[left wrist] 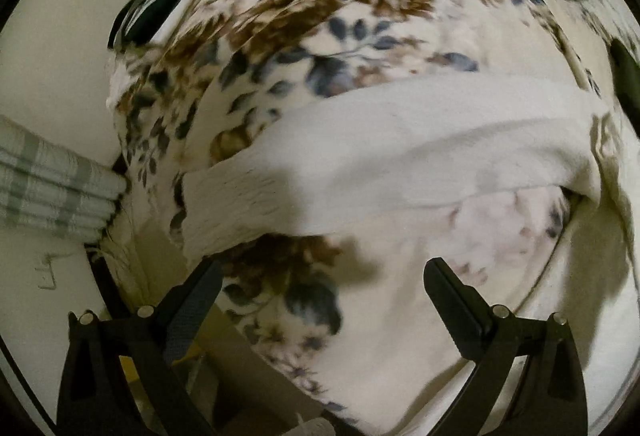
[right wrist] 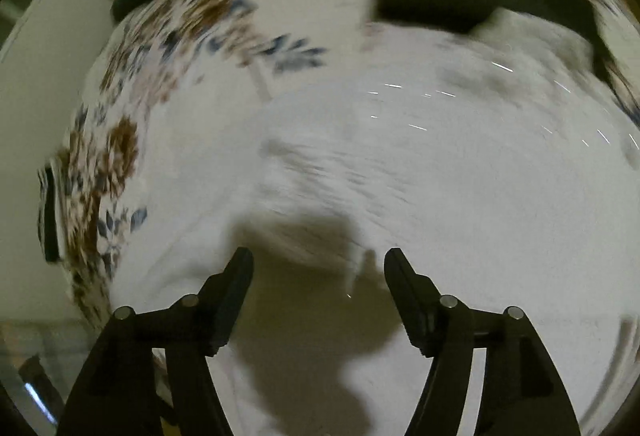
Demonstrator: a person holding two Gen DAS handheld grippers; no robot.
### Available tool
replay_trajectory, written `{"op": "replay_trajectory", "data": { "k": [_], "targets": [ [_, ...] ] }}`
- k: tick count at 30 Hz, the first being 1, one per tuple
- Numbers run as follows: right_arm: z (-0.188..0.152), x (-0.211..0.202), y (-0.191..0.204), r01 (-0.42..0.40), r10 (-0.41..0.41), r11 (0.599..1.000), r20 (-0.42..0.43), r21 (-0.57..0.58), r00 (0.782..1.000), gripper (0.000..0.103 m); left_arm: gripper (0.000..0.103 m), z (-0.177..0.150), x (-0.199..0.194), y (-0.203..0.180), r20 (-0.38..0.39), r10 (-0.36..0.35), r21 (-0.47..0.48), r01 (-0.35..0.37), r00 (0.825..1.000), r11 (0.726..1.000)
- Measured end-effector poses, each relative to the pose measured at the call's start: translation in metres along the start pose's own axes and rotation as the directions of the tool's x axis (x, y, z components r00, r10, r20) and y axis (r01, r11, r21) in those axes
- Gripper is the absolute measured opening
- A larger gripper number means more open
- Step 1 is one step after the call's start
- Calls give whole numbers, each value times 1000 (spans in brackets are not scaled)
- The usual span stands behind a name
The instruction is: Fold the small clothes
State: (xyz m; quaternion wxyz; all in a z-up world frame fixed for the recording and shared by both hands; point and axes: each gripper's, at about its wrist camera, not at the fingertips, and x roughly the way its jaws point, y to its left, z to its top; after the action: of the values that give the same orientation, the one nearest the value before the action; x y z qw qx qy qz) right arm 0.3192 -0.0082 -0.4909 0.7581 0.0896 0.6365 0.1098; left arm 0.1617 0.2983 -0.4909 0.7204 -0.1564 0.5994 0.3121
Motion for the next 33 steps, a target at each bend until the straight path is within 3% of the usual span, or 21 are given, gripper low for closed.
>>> {"op": "replay_trajectory", "data": {
  "k": [3, 6, 9, 14, 15, 17, 18, 20, 22, 23, 26, 31, 33],
  "targets": [
    [-14, -12, -40, 48, -47, 996, -25, 76, 999, 71, 103, 2, 8, 30, -32, -46, -88, 43, 998, 995],
    [-12, -12, -78, 102, -96, 985, -50, 139, 994, 71, 103, 5, 27, 64, -67, -122, -236, 104, 990, 966],
    [-10, -17, -113, 147, -136, 970, -69, 191, 988, 71, 103, 2, 53, 99, -81, -249, -430, 191, 965, 882],
    [-14, -21, -137, 173, -160, 954, -75, 245, 984, 71, 101, -7, 104, 141, -42, -393, -685, 260, 919, 681],
    [-15, -19, -138, 172, -157, 953, -77, 250, 985, 71, 98, -7, 112, 145, -34, -405, -712, 262, 914, 652],
    [-17, -12, -129, 186, -173, 954, -76, 235, 982, 71, 95, 0, 126, 146, -35, -400, -736, 247, 916, 630],
    [-18, -10, -127, 196, -183, 954, -76, 226, 980, 71, 85, 4, 131, 144, -39, -388, -740, 234, 921, 630],
    [-18, -4, -119, 206, -193, 954, -81, 216, 978, 71, 81, 10, 133, 142, -51, -349, -746, 197, 936, 636],
    [-18, 2, -111, 208, -194, 954, -85, 214, 977, 71, 46, 19, 125, 140, -34, -278, -732, 166, 960, 661],
    [-18, 3, -107, 211, -197, 954, -84, 212, 977, 71, 11, 24, 121, 139, -30, -256, -720, 156, 966, 676],
    [-14, 5, -99, 237, -226, 952, -75, 196, 971, 71, 10, 36, 103, 139, 10, -192, -695, 144, 981, 705],
    [-4, 0, -88, 348, -346, 930, -39, 119, 937, 72, 10, 62, 49, 119, 112, -55, -565, 109, 992, 818],
    [0, -3, -87, 379, -380, 920, -13, 96, 925, 82, 10, 70, 26, 104, 164, -19, -497, 99, 986, 862]
  ]
}}
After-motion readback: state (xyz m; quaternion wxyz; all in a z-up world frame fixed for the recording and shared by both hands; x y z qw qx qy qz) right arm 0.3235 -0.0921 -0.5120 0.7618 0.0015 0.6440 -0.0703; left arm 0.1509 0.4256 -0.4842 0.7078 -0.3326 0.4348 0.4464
